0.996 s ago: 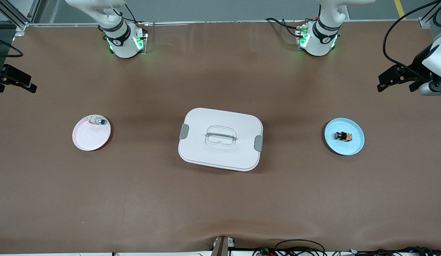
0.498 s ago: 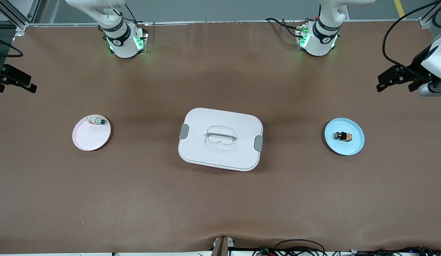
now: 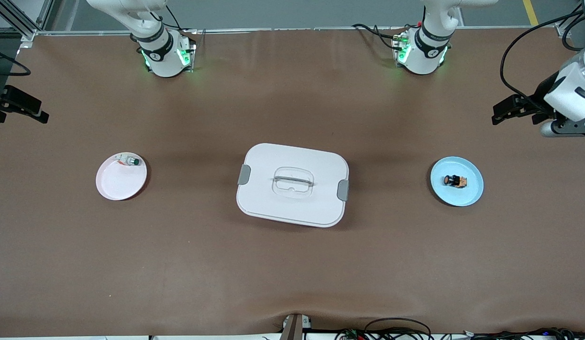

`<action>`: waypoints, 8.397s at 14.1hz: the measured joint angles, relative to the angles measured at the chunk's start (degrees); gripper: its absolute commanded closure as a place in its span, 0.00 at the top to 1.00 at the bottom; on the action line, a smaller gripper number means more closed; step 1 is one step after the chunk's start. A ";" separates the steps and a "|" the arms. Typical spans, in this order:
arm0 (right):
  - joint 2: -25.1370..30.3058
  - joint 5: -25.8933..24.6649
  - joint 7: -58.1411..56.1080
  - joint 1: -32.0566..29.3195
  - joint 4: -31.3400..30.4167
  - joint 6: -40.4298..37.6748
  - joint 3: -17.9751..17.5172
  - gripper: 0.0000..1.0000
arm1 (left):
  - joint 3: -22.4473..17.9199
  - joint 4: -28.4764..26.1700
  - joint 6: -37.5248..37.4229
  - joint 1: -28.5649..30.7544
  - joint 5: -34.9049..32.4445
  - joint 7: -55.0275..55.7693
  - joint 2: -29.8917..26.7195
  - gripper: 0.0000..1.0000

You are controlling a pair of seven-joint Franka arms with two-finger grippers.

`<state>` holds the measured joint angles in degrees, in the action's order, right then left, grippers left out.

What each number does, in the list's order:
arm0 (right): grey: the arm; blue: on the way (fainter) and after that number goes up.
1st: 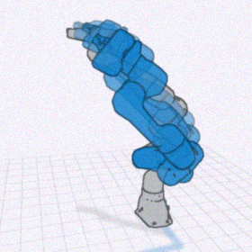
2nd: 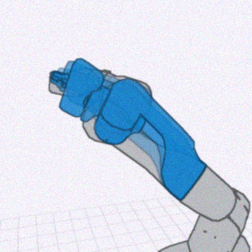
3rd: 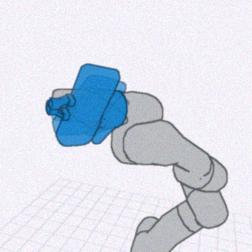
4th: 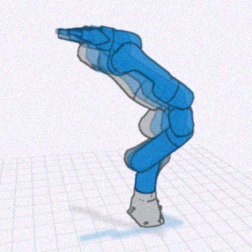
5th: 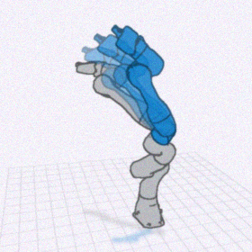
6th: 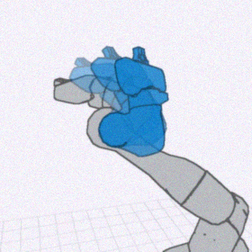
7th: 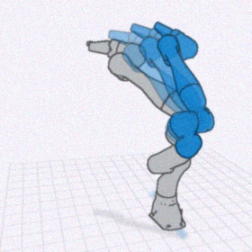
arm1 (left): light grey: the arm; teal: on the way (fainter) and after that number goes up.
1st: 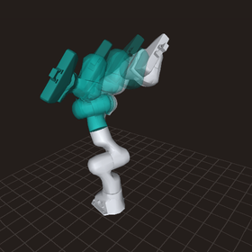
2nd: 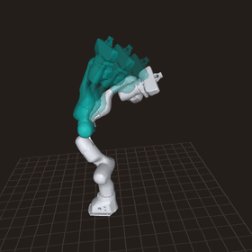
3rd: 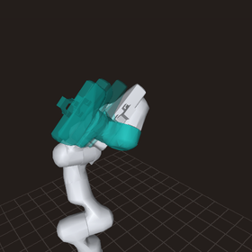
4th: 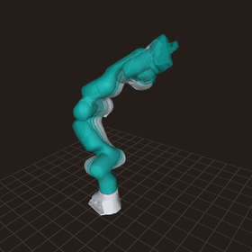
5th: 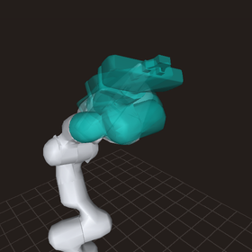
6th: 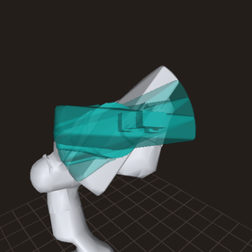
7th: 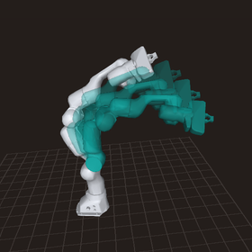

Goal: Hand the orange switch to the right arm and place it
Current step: 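Move the left gripper down over the orange switch on the blue plate, then close the left gripper on the orange switch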

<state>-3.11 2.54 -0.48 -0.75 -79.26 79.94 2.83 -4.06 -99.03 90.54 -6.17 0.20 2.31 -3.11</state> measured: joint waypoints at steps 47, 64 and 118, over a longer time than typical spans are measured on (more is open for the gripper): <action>0.05 0.04 0.00 -0.03 0.02 0.00 0.55 1.00 | 0.19 -26.27 50.36 5.23 -1.90 -15.58 20.19 1.00; 0.05 0.04 -0.01 -0.03 0.02 0.00 0.61 1.00 | 0.19 -25.55 52.63 5.58 -3.28 -16.67 26.22 1.00; 0.05 0.07 -0.04 -1.27 0.02 0.00 0.82 1.00 | 0.38 -25.13 55.24 5.99 -3.29 -16.70 28.07 0.44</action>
<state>-3.06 2.61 -0.52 -2.02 -79.24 79.94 3.65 -3.68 -124.16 145.78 -0.19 -3.09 -14.40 24.96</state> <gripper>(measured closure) 0.000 0.273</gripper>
